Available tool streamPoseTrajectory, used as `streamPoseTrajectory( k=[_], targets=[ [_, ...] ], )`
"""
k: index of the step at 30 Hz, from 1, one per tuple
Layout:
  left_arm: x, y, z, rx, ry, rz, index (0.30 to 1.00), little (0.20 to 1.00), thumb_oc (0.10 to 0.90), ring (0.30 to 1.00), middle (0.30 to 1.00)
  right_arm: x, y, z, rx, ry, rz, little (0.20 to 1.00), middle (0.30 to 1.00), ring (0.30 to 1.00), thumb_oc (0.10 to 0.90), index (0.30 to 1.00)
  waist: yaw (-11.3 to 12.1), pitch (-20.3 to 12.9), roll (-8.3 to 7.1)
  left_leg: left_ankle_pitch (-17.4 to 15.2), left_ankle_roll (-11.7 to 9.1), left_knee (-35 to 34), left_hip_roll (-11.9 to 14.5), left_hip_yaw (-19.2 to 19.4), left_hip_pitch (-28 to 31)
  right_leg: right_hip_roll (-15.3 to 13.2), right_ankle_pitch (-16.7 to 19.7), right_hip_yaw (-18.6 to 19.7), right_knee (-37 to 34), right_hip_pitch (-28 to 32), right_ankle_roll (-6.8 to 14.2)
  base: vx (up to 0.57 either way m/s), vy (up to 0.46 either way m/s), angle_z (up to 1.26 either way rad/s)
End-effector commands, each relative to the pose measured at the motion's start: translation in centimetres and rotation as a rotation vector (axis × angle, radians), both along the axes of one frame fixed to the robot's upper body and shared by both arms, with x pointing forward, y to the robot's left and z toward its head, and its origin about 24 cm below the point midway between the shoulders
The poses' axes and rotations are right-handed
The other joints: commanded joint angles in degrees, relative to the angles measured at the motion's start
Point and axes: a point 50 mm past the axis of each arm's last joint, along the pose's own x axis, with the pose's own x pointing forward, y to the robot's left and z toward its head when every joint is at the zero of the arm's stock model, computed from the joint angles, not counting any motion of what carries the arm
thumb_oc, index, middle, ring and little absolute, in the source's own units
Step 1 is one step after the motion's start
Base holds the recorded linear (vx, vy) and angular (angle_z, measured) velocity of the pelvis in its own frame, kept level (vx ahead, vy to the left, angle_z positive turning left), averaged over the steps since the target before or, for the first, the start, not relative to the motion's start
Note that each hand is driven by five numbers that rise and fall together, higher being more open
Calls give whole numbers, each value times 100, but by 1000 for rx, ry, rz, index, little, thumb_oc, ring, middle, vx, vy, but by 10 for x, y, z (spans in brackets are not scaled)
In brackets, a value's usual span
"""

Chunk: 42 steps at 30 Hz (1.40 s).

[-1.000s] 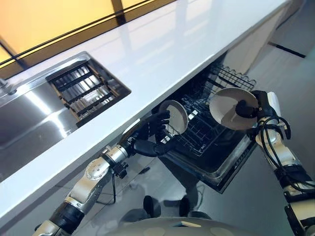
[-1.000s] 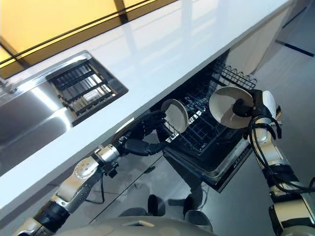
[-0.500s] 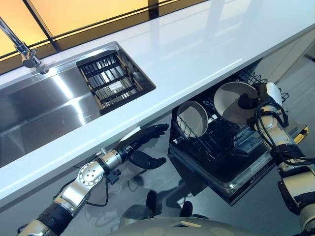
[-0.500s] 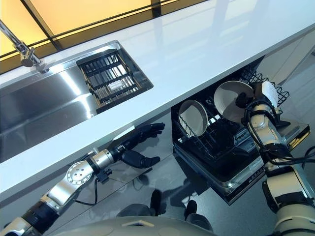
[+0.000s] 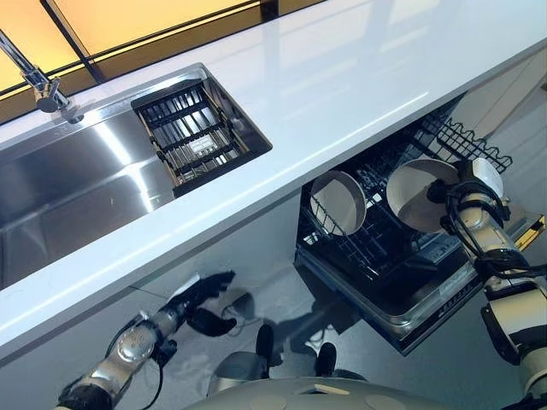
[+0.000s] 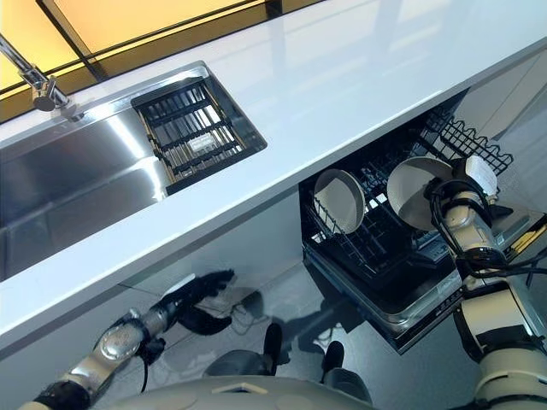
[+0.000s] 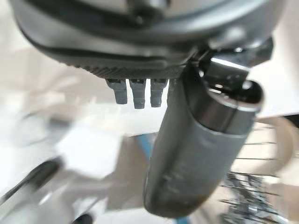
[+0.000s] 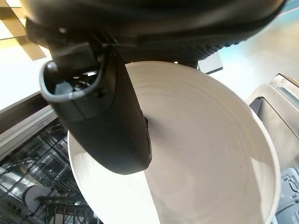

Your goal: Pick up plates and place into dishwasher.

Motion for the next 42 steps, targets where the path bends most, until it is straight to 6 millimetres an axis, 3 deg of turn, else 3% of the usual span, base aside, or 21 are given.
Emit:
streamPoseTrajectory(
  k=[1,5,8,17,28,40,41,42],
  targets=[
    [-5,-2,-10,-48,50,49,900,900,800,900,900,23,-9,95,-211,-215,27,200,300,300,100,300,66,-30,-30,-480,-242,18,43,9,83,-222,-23,-67,69,75,378,0,0,0],
    [-32,11,-39,83,203,175,900,900,800,900,900,28,-5,108,-230,-237,14,200,300,300,100,300,69,75,3,-427,-255,18,25,-17,-39,-252,-4,-65,74,-33,371,-52,-2,-1],
    [-37,15,-45,149,224,237,900,900,800,900,900,30,-5,116,-241,-255,4,200,300,300,100,300,100,135,25,-399,-262,18,12,-51,-107,-269,2,-85,83,-85,364,-44,-22,0],
    [-16,8,-35,164,49,290,900,900,800,900,900,33,-4,152,-334,-300,8,200,300,300,100,300,249,552,166,-278,-305,18,-29,-131,-455,-338,24,-271,159,-367,321,-92,-17,6],
    [1,-1,-24,132,-37,236,900,900,800,900,900,42,8,143,-342,-215,95,200,300,300,100,300,346,822,256,-220,-302,26,-33,-117,-637,-398,13,-437,304,-590,303,-41,0,6],
    [9,-4,-19,130,-84,241,900,900,800,900,900,56,44,121,-289,-164,245,200,300,300,100,300,324,894,252,-227,-282,38,-27,-46,-625,-442,-31,-478,451,-653,303,0,0,0],
    [8,-5,-20,135,-84,243,900,900,800,900,900,56,45,117,-247,-173,249,370,446,446,270,446,315,891,244,-237,-281,38,-22,-30,-599,-446,-28,-479,453,-637,307,0,0,0],
    [8,-4,-20,135,-83,243,900,900,800,900,900,56,45,117,-247,-173,249,647,684,684,547,684,316,891,243,-237,-281,38,-22,-30,-597,-446,-28,-478,452,-635,308,0,0,0]
  ],
)
